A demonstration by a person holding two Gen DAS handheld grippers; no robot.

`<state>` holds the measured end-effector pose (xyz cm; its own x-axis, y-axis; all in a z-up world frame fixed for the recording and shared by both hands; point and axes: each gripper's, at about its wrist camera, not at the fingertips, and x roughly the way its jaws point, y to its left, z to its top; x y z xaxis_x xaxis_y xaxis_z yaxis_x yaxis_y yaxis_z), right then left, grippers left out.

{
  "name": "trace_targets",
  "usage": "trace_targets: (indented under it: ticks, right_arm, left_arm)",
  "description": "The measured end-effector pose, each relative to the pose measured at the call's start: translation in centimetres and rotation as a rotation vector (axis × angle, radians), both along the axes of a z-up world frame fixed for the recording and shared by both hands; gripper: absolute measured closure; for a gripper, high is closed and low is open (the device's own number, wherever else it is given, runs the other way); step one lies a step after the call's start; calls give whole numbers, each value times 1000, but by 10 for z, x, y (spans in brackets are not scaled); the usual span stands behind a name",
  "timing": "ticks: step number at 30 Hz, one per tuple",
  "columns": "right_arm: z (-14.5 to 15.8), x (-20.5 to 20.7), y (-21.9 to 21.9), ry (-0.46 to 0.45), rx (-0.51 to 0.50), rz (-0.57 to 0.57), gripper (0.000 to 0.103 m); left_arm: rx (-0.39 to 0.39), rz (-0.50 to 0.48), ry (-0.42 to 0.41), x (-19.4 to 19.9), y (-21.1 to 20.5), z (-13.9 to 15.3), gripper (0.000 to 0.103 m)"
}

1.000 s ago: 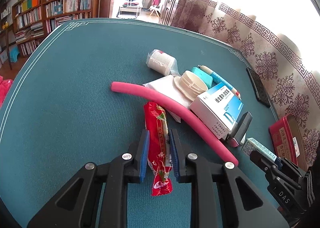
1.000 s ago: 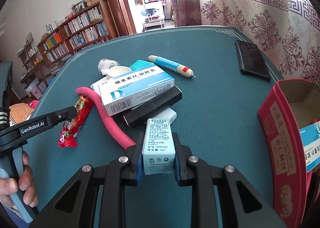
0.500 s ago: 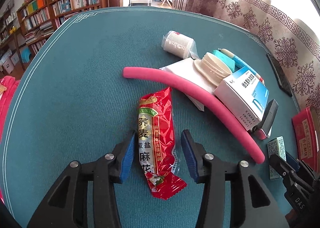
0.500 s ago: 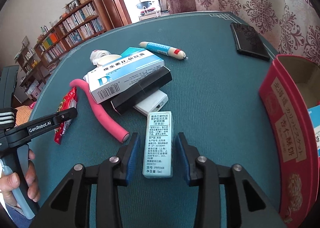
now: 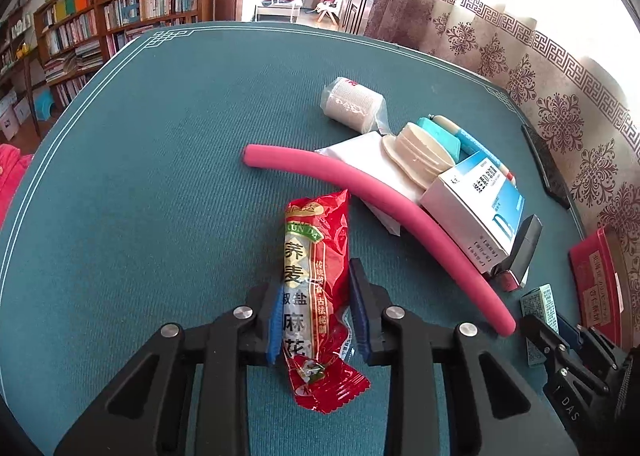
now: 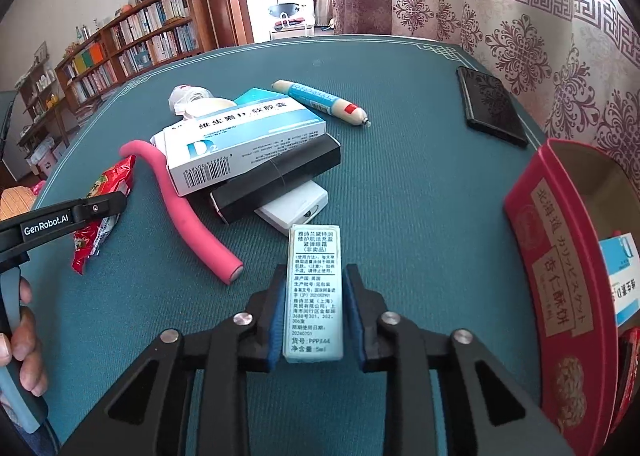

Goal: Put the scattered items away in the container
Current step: 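Lift the white vial box with the right tool while the left tool holds the snack packet, then carry the vial box and snack packet into the red tin and release both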

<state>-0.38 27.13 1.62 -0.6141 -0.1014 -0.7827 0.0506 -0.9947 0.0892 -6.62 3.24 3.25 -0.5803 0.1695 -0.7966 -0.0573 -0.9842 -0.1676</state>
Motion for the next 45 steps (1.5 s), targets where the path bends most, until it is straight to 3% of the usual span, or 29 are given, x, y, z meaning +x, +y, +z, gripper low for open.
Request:
trace_targets:
  ticks: [6,16,27,36,45]
  right_arm:
    - [7,9,8,14,-40,-27,76]
    - [57,41,24,153,-53,-74,76]
    - [106,102,89,314,10,-236,77]
    - [94,125,151,281,-13,-365,77]
    - [75,133,172,218,-47,-368,76]
  left_arm:
    - [18,-58,60,14,11,18,72]
    - [7,-98,90,25,29,29,72]
    - [-35,-184,133,44,74,48,72]
    - [-50,-293,155,66,123,63,72]
    - [-42,-424,174,85,176,78,72]
